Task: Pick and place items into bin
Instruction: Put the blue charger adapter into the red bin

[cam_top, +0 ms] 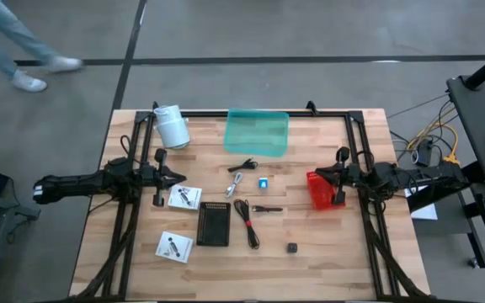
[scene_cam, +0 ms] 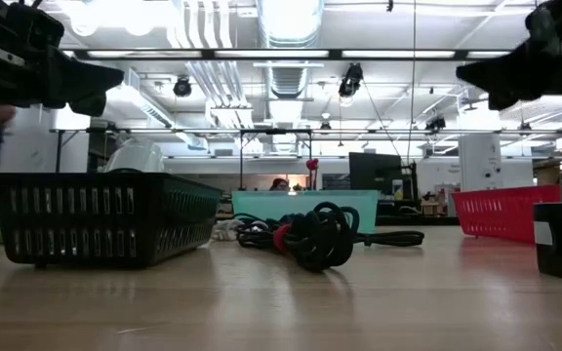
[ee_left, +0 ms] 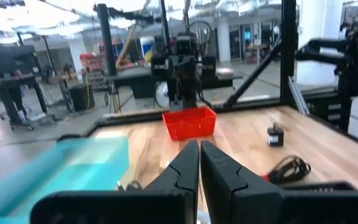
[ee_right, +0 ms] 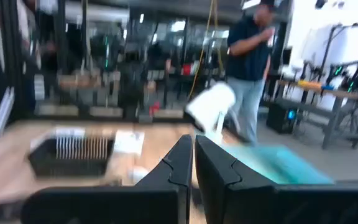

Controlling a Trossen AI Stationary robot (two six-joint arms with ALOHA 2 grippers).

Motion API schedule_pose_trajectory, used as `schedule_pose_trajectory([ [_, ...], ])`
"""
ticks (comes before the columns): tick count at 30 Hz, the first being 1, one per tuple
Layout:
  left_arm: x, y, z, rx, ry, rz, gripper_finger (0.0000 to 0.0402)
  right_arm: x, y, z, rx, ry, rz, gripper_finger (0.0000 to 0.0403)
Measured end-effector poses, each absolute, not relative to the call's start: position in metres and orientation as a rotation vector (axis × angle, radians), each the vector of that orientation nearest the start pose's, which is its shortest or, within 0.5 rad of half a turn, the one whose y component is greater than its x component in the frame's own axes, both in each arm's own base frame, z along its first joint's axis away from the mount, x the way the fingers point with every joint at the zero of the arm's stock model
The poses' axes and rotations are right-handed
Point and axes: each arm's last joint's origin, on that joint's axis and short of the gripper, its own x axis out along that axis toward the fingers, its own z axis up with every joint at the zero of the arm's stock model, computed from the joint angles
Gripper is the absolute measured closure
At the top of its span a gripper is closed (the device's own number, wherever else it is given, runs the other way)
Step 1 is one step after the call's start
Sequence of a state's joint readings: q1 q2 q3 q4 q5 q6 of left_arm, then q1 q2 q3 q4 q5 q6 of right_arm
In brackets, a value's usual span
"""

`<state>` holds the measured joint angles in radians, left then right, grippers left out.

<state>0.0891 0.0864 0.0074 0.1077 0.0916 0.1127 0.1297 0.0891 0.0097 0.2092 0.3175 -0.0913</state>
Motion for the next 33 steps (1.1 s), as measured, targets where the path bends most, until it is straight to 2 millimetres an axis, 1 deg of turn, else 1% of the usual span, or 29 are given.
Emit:
schedule_pose_trajectory([
  [3, 0.102, 0.007, 0.172, 0.141, -0.053, 0.02, 0.0402, 0.1, 0.003, 0.187, -0.088, -0.183, -0.209, 0.0391],
  [6, 0.102, 0.009, 0.174, 0.186, -0.07, 0.077, 0.0402, 0.101, 0.002, 0.186, -0.112, -0.167, -0.237, 0.0374],
  [9, 0.102, 0.012, 0.176, 0.232, -0.077, 0.197, 0.0401, 0.104, 0.001, 0.185, -0.104, -0.153, -0.251, 0.034],
  [11, 0.101, 0.013, 0.176, 0.246, -0.07, 0.239, 0.0397, 0.108, 0.0, 0.184, -0.105, -0.142, -0.264, 0.0309],
  [13, 0.101, 0.013, 0.177, 0.247, -0.074, 0.24, 0.0384, 0.111, -0.001, 0.184, -0.108, -0.133, -0.27, 0.0274],
  [15, 0.102, 0.013, 0.179, 0.241, -0.093, 0.241, 0.0362, 0.115, -0.001, 0.184, -0.125, -0.134, -0.281, 0.0241],
  [17, 0.103, 0.013, 0.179, 0.238, -0.099, 0.241, 0.0332, 0.118, -0.002, 0.186, -0.136, -0.149, -0.291, 0.0215],
  [19, 0.104, 0.013, 0.181, 0.236, -0.111, 0.242, 0.0297, 0.121, -0.002, 0.187, -0.153, -0.166, -0.297, 0.0196],
  [22, 0.105, 0.013, 0.185, 0.211, -0.155, 0.245, 0.025, 0.124, -0.001, 0.19, -0.206, -0.191, -0.306, 0.0183],
  [25, 0.105, 0.013, 0.192, 0.209, -0.23, 0.253, 0.0219, 0.127, -0.001, 0.194, -0.254, -0.235, -0.321, 0.0182],
  [29, 0.105, 0.014, 0.2, 0.211, -0.31, 0.264, 0.0203, 0.128, -0.001, 0.201, -0.286, -0.308, -0.342, 0.0183],
  [33, 0.109, 0.014, 0.198, 0.212, -0.287, 0.263, 0.0201, 0.131, -0.001, 0.201, -0.234, -0.338, -0.338, 0.0183],
])
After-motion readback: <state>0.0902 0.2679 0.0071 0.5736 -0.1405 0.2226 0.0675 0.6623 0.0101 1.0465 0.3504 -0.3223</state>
